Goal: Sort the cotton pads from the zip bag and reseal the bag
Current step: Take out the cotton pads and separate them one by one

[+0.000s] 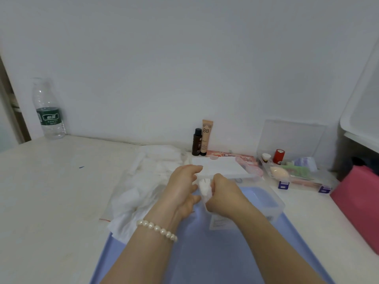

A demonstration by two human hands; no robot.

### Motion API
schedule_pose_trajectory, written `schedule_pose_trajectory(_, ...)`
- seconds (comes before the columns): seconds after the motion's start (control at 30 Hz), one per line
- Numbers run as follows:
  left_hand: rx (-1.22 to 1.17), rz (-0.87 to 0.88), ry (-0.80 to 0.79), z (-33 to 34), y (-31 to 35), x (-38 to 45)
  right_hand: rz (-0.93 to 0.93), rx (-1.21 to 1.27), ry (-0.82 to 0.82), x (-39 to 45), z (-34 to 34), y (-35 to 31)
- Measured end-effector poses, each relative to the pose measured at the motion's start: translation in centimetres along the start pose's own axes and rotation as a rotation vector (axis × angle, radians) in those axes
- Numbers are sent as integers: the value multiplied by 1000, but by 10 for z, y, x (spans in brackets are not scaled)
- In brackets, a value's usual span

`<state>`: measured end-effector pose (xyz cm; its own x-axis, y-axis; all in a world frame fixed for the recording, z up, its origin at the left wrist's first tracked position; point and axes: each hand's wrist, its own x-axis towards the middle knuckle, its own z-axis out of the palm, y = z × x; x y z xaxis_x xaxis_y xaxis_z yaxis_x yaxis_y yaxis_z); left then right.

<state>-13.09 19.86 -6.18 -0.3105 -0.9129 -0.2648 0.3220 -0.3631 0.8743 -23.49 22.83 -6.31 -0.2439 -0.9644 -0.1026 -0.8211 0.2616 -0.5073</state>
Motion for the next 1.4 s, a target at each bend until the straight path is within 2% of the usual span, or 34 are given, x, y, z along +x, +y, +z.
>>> schedule_pose_trajectory(0.1, -18, -14, -11, 1, 2, -3, 26, 30, -78, 2, -7, 1)
schedule_pose_trajectory(0.3, 37, -42, -28, 6, 3, -10, 13, -134, 54, 2, -3, 5)
schedule_pose_trajectory(0.47, 32, 0, 3, 8, 5, -10, 26, -3, 59, 4, -7, 16)
schedule_pose_trajectory(0.6, -29, 137, 46, 10, 8, -12, 19, 86, 100, 9, -12, 25)
schedule_pose_trajectory(0.7, -104, 309, 57, 10, 18, -21, 4, 76, 71, 9, -19, 25)
schedule_pose_trajectory(0.77, -50, 451, 62, 6, 28, -30, -14, 66, 81, 2, -33, 20)
schedule_pose_trajectory(0.87, 266, 640, 113, -11, 44, -43, -137, 142, 243, -12, -57, 7)
schedule_pose_trajectory(0.93, 542, 701, 98, -26, 54, -55, -244, 220, 315, -24, -64, -4)
schedule_pose_trajectory(1.03, 1137, 696, 126, -58, 63, -68, -351, 252, 234, -41, -57, -23)
schedule_pose_trajectory(1.1, 1548, 566, 126, -79, 64, -75, -411, 237, 110, -51, -48, -35)
schedule_pose_trajectory(1.13, 1660, 499, 98, -87, 62, -76, -441, 222, 38, -56, -43, -40)
schedule_pose_trajectory(1.3, 1729, 437, 29, -109, 53, -90, -582, -7, -293, -74, -11, -58)
schedule_pose_trajectory(1.4, 1807, 428, 61, -116, 44, -92, -583, -112, -295, -69, 14, -59)
